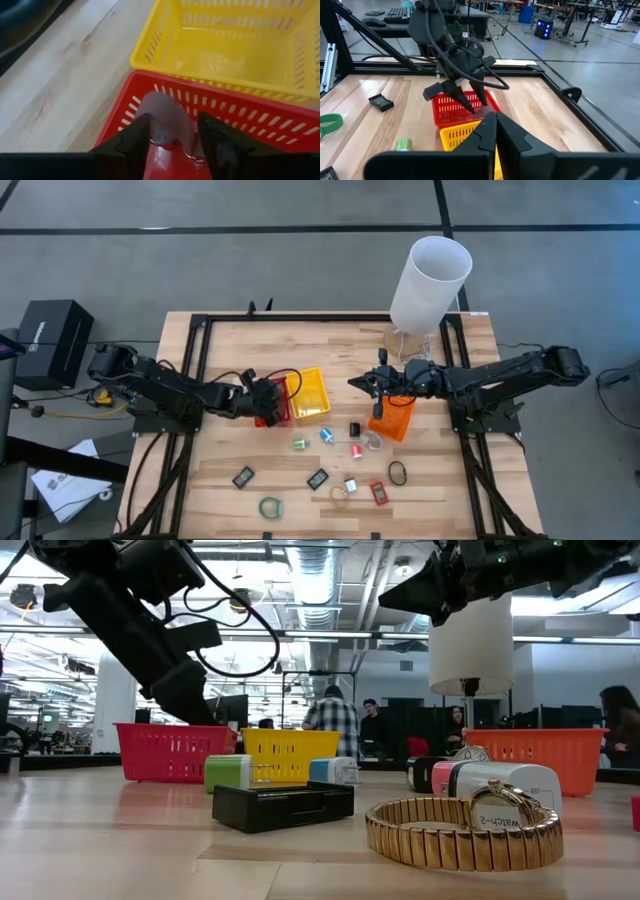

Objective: Pick & Place Office items
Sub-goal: Put the brown wrist watch into the red bin, then put the green charger adapter into the yellow bin

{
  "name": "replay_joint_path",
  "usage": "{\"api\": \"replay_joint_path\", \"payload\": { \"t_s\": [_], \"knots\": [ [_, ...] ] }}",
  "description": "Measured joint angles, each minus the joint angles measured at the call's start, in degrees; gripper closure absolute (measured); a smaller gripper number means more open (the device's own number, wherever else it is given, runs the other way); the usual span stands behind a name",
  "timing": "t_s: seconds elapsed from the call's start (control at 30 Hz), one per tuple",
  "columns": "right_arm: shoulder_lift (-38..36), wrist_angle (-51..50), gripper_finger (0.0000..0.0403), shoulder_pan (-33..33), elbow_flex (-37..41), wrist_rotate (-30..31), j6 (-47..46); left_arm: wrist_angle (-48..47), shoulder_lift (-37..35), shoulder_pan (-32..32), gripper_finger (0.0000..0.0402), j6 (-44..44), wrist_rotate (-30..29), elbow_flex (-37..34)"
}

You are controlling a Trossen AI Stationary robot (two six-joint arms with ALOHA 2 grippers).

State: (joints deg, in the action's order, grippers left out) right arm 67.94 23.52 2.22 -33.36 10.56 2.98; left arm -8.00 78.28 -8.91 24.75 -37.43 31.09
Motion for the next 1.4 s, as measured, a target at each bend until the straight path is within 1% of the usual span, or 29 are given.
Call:
{"api": "replay_joint_path", "payload": {
  "t_s": [0.17, 0.3, 0.5, 0.63, 0.7, 0.83, 1.0, 1.1, 1.2, 1.3, 1.4],
  "knots": [
    [-0.02, 0.01, 0.0402, 0.00, 0.00, -0.01, 0.00, 0.25, -1.62, -0.32, 0.0221, -0.01, 0.04, 0.00],
    [-0.02, 0.01, 0.0402, 0.00, 0.00, -0.01, 0.00, 0.40, -6.96, -1.85, 0.0223, -0.01, 0.09, 0.00],
    [-0.02, -0.68, 0.0402, 0.00, 0.00, 0.00, 0.00, 1.63, -15.37, -6.21, 0.0233, -0.01, -0.03, 0.04],
    [-0.02, -0.80, 0.0402, 0.00, 0.00, -0.01, 0.00, 5.95, -16.32, -9.61, 0.0240, -0.11, 0.03, 0.04],
    [-0.02, -0.82, 0.0402, -0.04, 0.00, -0.01, 0.00, 9.33, -15.30, -11.25, 0.0243, -1.14, 0.61, 0.07],
    [-0.02, -0.77, 0.0402, -0.04, 0.00, -0.01, 0.00, 15.49, -11.01, -13.59, 0.0244, -4.90, 4.23, 0.07],
    [-0.02, -0.76, 0.0402, -0.12, 0.00, -0.01, 0.00, 22.46, -3.17, -14.49, 0.0234, -7.90, 7.38, 0.07],
    [-0.02, -0.75, 0.0402, -0.15, 0.00, -0.01, 0.02, 25.12, 1.01, -14.25, 0.0226, -9.41, 9.03, 0.07],
    [-0.04, -0.53, 0.0402, -0.57, -0.02, -0.04, 0.43, 25.09, 3.58, -13.52, 0.0220, -9.26, 12.37, 1.35],
    [-0.04, -0.41, 0.0402, -1.79, -0.02, -0.01, 0.46, 25.16, 5.59, -13.15, 0.0220, -9.36, 14.55, 4.75],
    [-0.04, -0.38, 0.0402, -3.33, -0.02, -0.01, 0.44, 21.22, 8.17, -13.23, 0.0222, -9.57, 15.85, 8.95]
  ]
}}
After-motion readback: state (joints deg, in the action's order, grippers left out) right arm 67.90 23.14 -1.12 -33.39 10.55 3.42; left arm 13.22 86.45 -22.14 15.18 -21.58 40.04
